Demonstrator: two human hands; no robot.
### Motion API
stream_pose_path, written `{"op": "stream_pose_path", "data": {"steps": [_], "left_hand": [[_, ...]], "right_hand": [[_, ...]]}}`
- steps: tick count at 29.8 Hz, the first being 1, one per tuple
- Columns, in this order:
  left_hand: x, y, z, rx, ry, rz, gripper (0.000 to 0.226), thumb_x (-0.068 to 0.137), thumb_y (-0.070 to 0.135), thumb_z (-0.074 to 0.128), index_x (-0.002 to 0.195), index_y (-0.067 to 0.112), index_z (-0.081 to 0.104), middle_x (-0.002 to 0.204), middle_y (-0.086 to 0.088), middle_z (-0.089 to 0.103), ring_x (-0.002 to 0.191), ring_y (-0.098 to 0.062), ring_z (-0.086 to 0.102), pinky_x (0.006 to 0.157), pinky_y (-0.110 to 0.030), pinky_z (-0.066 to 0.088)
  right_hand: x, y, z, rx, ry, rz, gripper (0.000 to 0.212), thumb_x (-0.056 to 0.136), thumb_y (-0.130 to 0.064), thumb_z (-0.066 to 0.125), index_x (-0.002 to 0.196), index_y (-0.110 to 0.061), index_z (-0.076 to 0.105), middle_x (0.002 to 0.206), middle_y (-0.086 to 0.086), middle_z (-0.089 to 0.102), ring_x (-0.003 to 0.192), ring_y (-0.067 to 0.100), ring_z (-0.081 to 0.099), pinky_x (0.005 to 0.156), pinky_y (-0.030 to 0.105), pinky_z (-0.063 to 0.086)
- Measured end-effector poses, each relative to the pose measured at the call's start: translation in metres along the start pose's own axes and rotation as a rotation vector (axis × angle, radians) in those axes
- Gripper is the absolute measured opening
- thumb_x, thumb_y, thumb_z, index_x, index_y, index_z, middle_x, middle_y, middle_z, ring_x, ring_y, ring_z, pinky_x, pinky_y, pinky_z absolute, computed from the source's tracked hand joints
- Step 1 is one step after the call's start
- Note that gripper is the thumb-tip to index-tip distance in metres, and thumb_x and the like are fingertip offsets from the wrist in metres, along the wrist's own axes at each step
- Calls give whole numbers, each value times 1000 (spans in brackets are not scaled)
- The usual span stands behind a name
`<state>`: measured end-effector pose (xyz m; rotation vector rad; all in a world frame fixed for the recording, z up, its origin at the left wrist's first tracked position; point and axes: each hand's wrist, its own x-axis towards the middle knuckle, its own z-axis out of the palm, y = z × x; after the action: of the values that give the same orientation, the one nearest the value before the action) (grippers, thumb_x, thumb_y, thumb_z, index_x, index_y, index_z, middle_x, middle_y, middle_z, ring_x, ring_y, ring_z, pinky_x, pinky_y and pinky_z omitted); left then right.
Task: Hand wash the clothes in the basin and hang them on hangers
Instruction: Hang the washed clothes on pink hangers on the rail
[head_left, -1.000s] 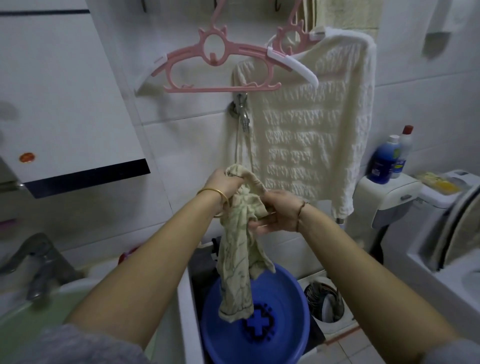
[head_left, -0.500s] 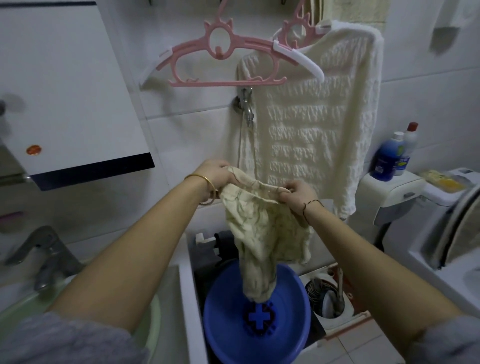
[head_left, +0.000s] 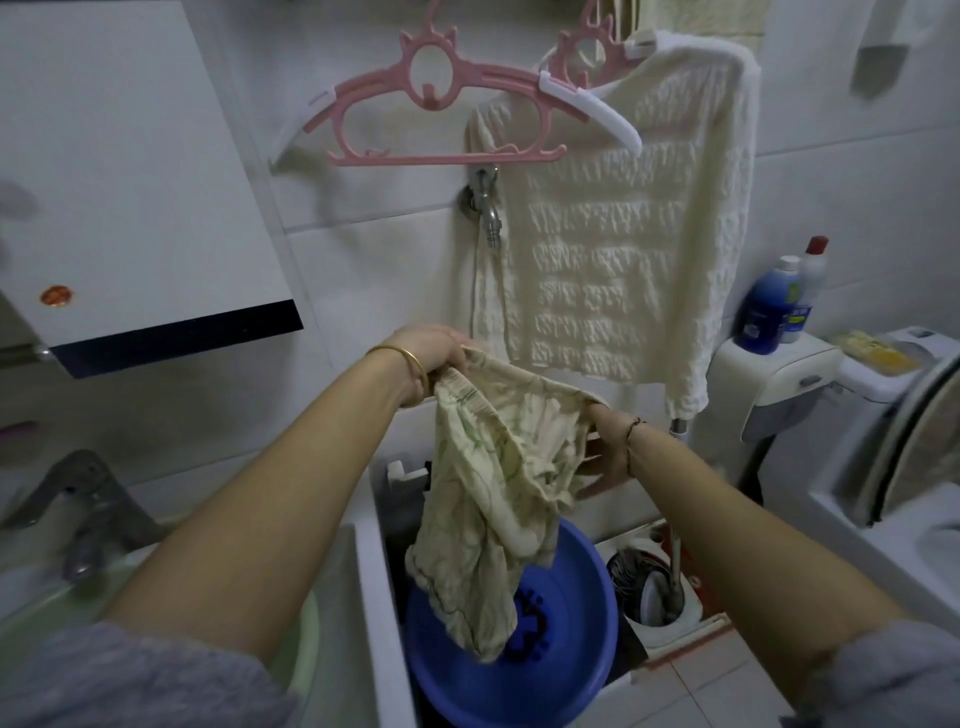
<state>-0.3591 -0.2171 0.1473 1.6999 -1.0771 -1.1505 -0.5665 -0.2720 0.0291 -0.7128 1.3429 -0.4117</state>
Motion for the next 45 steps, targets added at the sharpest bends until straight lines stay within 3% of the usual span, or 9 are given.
{"op": "stream_pose_path", "data": {"steps": [6,12,18,22,26,32,36,41,45], "left_hand": [[20,-19,-14,252,291,56,19,84,-4,47,87,1,64,86,-20,58,71,-28,57,61,-34,47],[17,-32,-31,603,491,42,34,90,11,39,114,8,62,122,-20,55,104,-39,56,89,-42,50],[13,-32,-17,217,422,62,29,91,0,26,102,10,51,104,-22,54,74,-42,67,62,-52,58],[11,-30,-13,216,441,109,27,92,6,29,102,13,53,93,-12,49,76,-44,66,64,-54,57],[17,-31,-14,391,506,224,32,93,5,31,112,12,57,116,-16,53,97,-32,55,75,-28,40],[15,-37,-14,768,417,199,31,88,-1,37,109,5,60,117,-19,57,107,-34,54,89,-36,46],[12,-31,-8,792,414,168,29,90,4,40,113,4,57,119,-19,56,109,-36,54,93,-42,47],[5,-20,-16,787,486,86,33,91,17,41,119,4,53,129,-19,41,112,-39,51,90,-41,44],[3,-15,-18,259,375,-20,16,86,7,49,95,-1,59,103,-23,61,88,-37,63,72,-47,57]], "right_hand": [[-12,-14,2,-222,104,-288,10,89,-3,55,79,-7,56,62,11,55,50,18,52,53,26,49],[-30,-33,-1,-910,538,-721,38,85,6,46,105,-14,71,105,6,66,101,25,61,80,31,52],[-50,-47,2,-1243,768,-648,39,92,0,39,114,-22,62,101,7,62,84,27,60,63,31,46],[-50,-44,4,-495,393,-531,8,97,-10,44,98,-4,48,102,24,61,87,40,65,77,51,56],[-46,-41,8,320,32,-385,11,98,-13,48,90,-5,48,90,19,57,76,34,61,68,53,56],[-33,-33,4,-936,572,-531,26,86,7,42,95,-8,61,92,12,60,74,25,54,65,33,45],[-38,-40,11,-795,626,-708,42,90,8,38,119,-11,60,113,14,62,94,30,59,73,33,48],[-46,-47,13,-603,535,-739,41,83,12,37,106,-6,65,102,16,57,86,36,63,74,49,57],[-54,-45,11,-656,488,-608,32,94,0,35,110,-1,63,107,19,57,72,32,64,62,47,59]]}}
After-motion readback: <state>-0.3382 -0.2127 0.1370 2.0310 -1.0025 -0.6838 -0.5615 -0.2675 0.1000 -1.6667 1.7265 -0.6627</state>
